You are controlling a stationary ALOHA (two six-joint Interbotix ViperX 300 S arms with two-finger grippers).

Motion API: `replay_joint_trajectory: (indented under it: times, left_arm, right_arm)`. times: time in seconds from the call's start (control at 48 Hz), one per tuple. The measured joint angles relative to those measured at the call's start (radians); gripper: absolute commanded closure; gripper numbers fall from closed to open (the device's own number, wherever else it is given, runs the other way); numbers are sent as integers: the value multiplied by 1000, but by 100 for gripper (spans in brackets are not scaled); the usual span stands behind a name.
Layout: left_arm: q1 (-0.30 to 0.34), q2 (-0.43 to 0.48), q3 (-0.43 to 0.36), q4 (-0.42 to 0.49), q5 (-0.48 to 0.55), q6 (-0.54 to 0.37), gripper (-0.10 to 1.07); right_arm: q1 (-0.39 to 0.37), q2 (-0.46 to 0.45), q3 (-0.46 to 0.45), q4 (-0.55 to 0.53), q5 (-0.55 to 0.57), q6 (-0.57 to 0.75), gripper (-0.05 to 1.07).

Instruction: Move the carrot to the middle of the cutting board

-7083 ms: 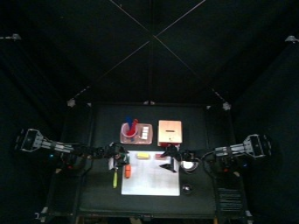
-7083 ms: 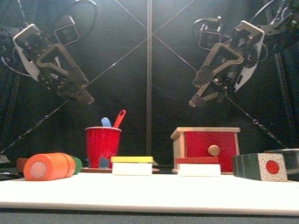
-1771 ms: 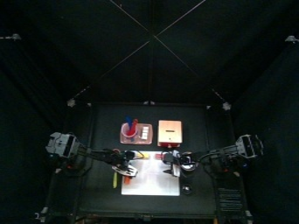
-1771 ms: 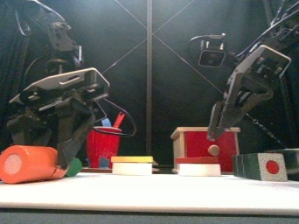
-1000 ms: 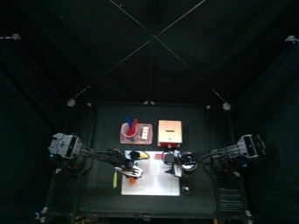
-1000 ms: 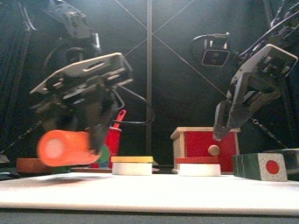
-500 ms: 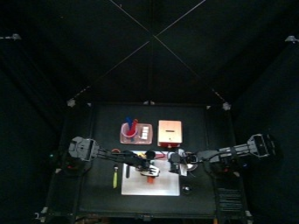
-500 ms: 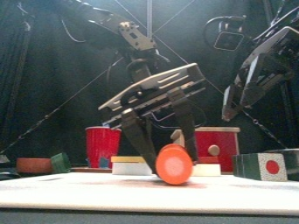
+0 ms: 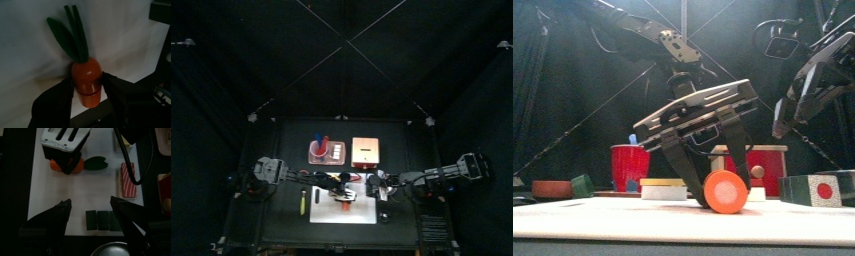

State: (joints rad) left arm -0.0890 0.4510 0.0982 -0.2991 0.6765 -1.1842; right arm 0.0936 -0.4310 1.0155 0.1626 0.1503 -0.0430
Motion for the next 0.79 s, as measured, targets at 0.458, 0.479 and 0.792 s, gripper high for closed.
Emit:
replay_joint_trajectory:
  times: [0.458,0.479,0.792]
  left_arm:
    - [5,-18,15,2,8,9,7]
    - [5,-23,17,3,8,12,7]
    - [21,-91,29,43,8,15,7]
  right_arm:
    - [3,0,0,0,-6,0,8]
    - [3,0,0,-2,-6,0,8]
    - [6,0,2,3,-8,0,8]
